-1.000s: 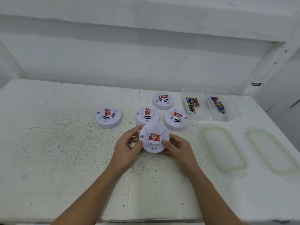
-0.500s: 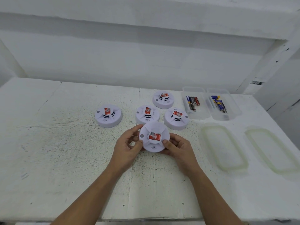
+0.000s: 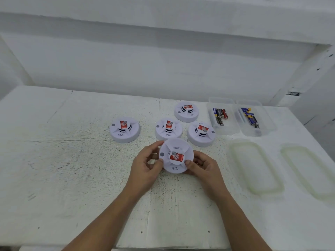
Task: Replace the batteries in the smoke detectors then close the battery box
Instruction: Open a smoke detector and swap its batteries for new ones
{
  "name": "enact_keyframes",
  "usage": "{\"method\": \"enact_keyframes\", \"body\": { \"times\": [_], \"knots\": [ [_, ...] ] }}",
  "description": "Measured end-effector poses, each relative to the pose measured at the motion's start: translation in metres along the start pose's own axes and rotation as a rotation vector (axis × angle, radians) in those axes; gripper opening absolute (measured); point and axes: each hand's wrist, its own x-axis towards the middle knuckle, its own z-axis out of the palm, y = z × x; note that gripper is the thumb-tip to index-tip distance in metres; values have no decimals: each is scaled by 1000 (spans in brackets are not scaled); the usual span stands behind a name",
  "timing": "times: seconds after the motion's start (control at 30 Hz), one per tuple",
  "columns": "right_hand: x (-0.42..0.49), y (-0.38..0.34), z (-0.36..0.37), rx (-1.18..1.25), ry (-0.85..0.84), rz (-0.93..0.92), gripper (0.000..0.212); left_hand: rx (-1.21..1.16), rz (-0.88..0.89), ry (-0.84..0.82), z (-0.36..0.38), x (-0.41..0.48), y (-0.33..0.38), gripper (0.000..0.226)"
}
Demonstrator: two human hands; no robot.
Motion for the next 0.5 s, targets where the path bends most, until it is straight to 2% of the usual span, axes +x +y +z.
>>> {"method": "enact_keyframes", "body": {
  "times": [0.27,0.5],
  "knots": [
    [1,-13,12,-41,-36,-6,42,150,142,155,1,-2,5,31],
    [61,-72,44,-130,-29,-84,41,101,154,232,-29,62,52,25]
  ]
}}
